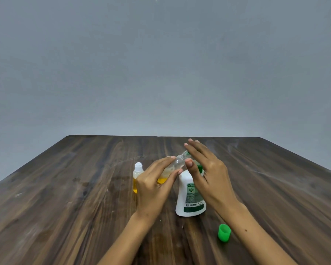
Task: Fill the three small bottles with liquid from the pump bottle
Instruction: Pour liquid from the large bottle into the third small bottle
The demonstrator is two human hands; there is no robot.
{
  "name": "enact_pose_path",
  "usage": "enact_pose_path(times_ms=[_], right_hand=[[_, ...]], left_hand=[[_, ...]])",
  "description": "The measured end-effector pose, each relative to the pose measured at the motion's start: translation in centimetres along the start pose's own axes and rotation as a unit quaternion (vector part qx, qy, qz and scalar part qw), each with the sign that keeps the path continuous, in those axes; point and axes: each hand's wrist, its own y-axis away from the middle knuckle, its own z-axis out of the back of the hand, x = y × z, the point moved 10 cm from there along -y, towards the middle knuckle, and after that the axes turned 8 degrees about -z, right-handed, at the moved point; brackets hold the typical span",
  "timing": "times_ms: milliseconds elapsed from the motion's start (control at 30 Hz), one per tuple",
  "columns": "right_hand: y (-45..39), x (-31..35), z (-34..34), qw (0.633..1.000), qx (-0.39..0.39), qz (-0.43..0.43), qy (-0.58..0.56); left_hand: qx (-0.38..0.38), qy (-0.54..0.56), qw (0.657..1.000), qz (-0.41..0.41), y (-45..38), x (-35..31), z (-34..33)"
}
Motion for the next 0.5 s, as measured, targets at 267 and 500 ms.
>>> enact_pose_path(times_ms=[267, 500], right_hand=[[0.7, -0.2, -0.4, 0.999, -0.005, 0.003, 0.043], [-0.1, -0.1, 0.4, 0.999, 0.025, 0.025, 0.027]], left_hand=[[0.020, 0.019, 1.000, 0.015, 0.4, -0.1, -0.1], [0.006, 0.017, 1.000, 0.002, 0.0, -0.7, 0.0]])
